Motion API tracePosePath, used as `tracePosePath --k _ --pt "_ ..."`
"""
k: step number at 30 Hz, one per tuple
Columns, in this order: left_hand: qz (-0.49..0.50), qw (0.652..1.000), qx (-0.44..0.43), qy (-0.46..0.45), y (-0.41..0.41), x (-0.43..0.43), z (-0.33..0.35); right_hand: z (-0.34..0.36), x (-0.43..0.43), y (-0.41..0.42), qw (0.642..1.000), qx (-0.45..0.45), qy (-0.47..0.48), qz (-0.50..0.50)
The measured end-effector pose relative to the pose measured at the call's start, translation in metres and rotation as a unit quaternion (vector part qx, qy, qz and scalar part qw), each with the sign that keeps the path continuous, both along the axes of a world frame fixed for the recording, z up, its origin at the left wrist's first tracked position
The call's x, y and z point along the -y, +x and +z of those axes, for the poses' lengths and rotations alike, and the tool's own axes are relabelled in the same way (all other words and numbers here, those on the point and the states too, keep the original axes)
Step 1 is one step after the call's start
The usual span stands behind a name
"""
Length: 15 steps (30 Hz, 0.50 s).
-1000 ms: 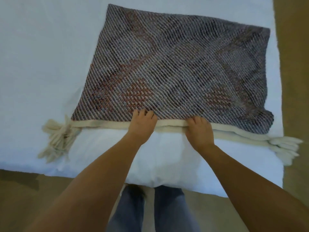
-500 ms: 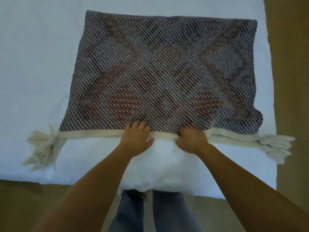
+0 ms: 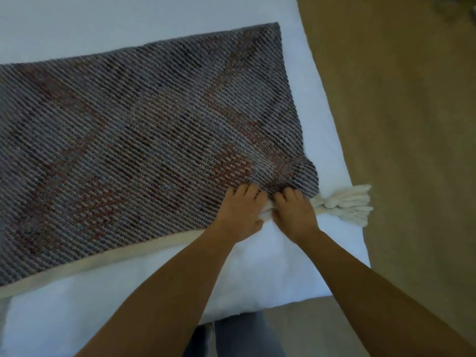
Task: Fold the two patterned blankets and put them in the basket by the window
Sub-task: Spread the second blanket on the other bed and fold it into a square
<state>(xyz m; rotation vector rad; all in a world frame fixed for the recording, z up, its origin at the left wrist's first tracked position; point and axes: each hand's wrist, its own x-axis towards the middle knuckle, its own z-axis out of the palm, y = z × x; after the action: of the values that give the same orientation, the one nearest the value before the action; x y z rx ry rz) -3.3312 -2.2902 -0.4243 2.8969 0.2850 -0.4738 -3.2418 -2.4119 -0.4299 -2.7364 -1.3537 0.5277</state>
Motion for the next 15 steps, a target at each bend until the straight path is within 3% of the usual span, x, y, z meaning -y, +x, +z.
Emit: tracePosePath --k 5,10,15 --pt "-0.010 0.991 -0.088 0.103 0.024 0.009 -0.006 -0.004 0.002 0.019 0.998 -0.052 0.021 0.030" --pt "-0.022 0.997 -0.060 0.052 0.030 0.014 -0.009 -0.007 0.017 0.036 0.994 -0.085 0.022 0.060" --pt "0.004 0.997 -0.062 0.050 0.033 0.022 -0.015 -0.003 0.015 0.039 0.995 -0.024 0.005 0.093"
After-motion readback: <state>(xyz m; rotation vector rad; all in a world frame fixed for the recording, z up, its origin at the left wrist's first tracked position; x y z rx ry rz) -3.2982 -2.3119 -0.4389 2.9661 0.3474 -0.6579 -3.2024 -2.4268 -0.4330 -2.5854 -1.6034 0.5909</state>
